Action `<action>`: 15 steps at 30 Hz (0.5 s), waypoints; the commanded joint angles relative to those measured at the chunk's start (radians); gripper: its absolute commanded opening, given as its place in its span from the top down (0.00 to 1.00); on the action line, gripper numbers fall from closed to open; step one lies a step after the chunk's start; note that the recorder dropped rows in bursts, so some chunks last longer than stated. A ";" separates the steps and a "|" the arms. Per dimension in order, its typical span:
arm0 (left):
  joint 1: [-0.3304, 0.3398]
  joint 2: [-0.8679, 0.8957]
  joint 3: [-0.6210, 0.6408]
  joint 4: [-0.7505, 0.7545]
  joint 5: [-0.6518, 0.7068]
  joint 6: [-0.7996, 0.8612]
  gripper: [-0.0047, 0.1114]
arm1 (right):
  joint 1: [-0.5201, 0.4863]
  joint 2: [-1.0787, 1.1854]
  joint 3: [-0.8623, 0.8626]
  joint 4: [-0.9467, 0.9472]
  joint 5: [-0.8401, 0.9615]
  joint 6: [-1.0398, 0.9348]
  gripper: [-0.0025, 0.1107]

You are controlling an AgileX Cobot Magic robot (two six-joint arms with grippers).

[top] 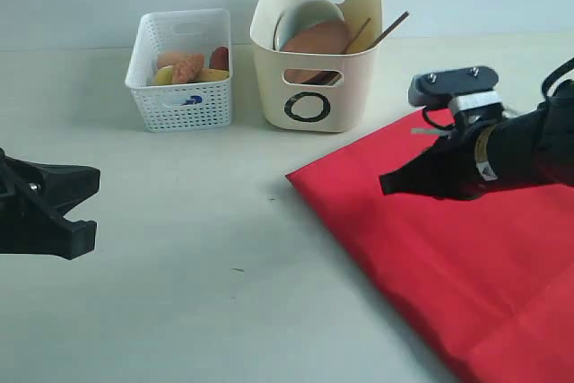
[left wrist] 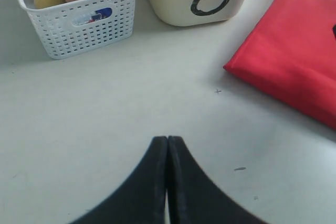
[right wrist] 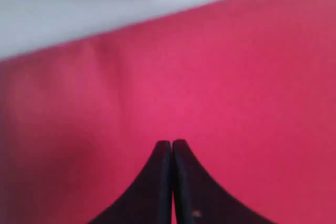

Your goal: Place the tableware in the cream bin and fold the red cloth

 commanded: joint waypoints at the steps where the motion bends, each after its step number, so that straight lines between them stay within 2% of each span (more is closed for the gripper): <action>1: -0.004 -0.010 0.002 -0.006 0.002 -0.011 0.96 | -0.003 0.124 -0.056 -0.002 0.165 -0.018 0.98; 4: -0.004 -0.010 0.002 -0.006 0.006 -0.011 0.96 | -0.027 0.190 -0.090 -0.013 0.324 -0.018 0.98; 7: -0.004 -0.010 0.008 -0.006 0.005 -0.011 0.96 | -0.088 0.240 -0.102 -0.059 0.407 -0.014 0.98; 12: -0.004 -0.010 0.011 -0.006 0.004 -0.011 0.96 | -0.236 0.278 -0.106 -0.060 0.373 0.004 0.98; 15: -0.004 -0.010 0.011 -0.006 0.002 -0.011 0.96 | -0.278 0.268 -0.106 -0.026 0.302 0.008 0.98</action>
